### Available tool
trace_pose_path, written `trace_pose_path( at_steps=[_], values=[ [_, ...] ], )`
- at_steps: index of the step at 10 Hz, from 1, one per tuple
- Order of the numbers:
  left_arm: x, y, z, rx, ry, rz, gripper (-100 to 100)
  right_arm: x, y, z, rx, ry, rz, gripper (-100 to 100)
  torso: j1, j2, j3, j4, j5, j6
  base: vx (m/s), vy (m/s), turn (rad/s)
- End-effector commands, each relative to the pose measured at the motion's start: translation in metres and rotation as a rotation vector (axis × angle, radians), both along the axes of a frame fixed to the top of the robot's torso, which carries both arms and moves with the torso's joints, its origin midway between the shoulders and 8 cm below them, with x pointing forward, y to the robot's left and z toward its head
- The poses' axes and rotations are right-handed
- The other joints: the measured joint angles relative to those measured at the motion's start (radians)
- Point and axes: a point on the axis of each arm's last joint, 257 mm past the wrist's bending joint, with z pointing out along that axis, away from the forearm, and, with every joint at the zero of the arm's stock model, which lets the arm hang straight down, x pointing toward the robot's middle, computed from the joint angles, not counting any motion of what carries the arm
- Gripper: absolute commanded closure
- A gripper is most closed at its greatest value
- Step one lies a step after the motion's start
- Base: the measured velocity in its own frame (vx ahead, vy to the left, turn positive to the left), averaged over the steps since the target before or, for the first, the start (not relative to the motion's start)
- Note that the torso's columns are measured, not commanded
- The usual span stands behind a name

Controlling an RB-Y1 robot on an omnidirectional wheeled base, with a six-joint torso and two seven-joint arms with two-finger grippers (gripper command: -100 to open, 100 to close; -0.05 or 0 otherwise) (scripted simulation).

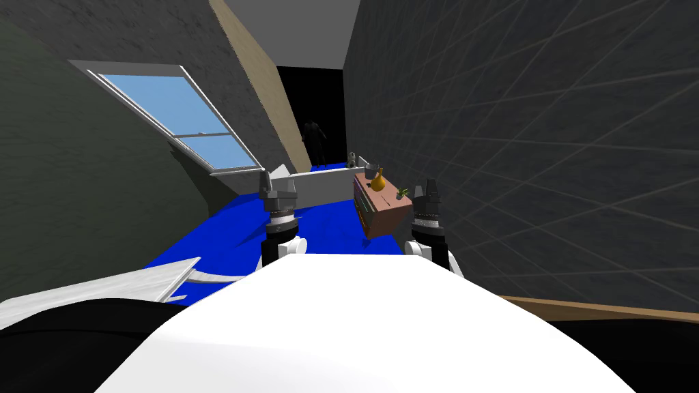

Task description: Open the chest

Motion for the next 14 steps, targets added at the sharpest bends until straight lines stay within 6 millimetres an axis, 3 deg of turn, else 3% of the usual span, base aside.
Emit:
trace_pose_path(
  at_steps=[1,9,10,11,14],
  values=[
    [0.0,0.0,0.0,0.0,0.0,0.0,0,0.0,0.0,0.0,0.0,0.0,0.0,0,0.0,0.04,-0.082,0.041,0.0,0.0,0.0,0.0,0.0],
    [0.0,0.0,0.0,0.0,0.0,0.0,0,0.0,0.0,0.0,0.0,0.0,0.0,0,0.0,0.618,-1.234,0.617,0.0,0.0,0.0,0.0,0.0],
    [0.0,0.0,0.0,0.0,0.0,0.0,0,0.003,0.0,-0.01,-0.076,0.025,-0.031,-100,0.0,0.691,-1.382,0.691,0.0,0.0,0.025,0.03,-0.044],
    [0.0,0.0,0.0,0.0,0.0,0.0,0,0.003,0.0,-0.01,-0.078,0.026,-0.033,-100,0.001,0.724,-1.452,0.724,0.0,0.0,0.03,0.039,-0.024],
    [0.0,0.0,0.0,0.0,0.0,0.0,0,0.006,-0.002,-0.026,-0.182,0.061,-0.087,-100,0.0,0.737,-1.476,0.737,0.0,0.0,0.035,0.038,-0.026]
  ],
)
